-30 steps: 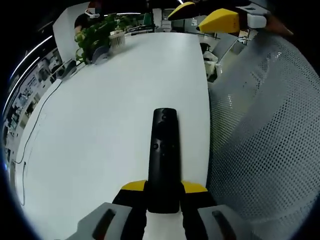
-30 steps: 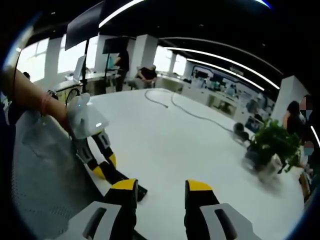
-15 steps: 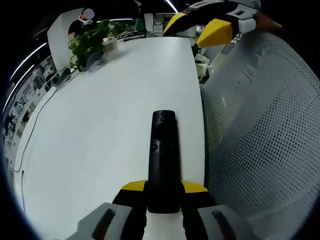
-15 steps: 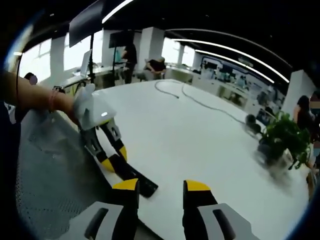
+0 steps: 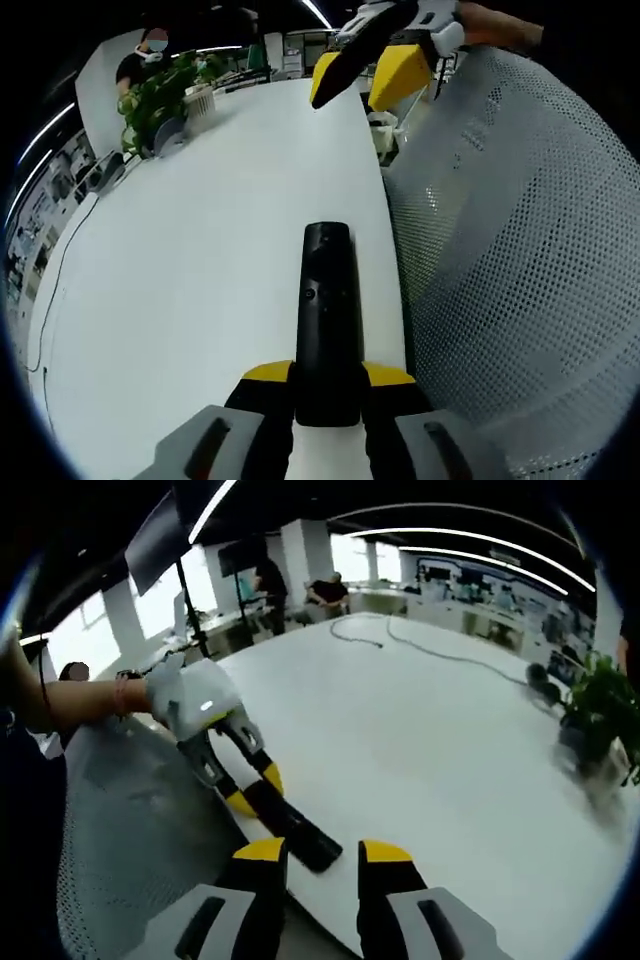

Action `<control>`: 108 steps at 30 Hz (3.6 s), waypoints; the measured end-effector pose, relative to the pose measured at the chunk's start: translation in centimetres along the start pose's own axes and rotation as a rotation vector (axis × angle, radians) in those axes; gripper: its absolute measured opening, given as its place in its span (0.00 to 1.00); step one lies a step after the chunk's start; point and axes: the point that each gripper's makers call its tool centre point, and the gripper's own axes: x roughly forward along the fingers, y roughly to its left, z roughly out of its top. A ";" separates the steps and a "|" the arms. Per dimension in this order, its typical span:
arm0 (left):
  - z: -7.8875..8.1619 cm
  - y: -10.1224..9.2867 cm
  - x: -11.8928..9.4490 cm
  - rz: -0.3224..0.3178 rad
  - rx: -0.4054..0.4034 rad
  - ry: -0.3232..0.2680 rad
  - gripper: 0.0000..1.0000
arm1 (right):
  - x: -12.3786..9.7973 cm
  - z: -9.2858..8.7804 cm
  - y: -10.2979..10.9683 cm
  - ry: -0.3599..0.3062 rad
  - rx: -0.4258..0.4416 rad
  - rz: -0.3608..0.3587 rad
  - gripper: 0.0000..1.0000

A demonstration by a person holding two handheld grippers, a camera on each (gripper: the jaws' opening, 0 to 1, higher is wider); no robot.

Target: Press the specified remote control buttons in sequence, fully releasing each button before pressing the next.

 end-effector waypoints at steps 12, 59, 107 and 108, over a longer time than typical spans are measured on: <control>0.1 -0.2 0.1 -0.019 0.031 0.000 0.25 | 1.8 -1.4 0.8 0.127 -0.121 0.105 0.18; 0.1 -0.2 0.0 -0.021 0.017 -0.015 0.26 | 7.0 -5.3 0.7 0.441 -0.492 0.201 0.00; 0.1 -0.2 0.0 -0.019 0.008 -0.016 0.26 | 7.4 -4.5 1.8 0.390 -0.524 0.242 0.00; 0.1 -0.2 0.0 -0.019 0.008 -0.017 0.26 | 7.5 -4.2 2.2 0.361 -0.498 0.261 0.00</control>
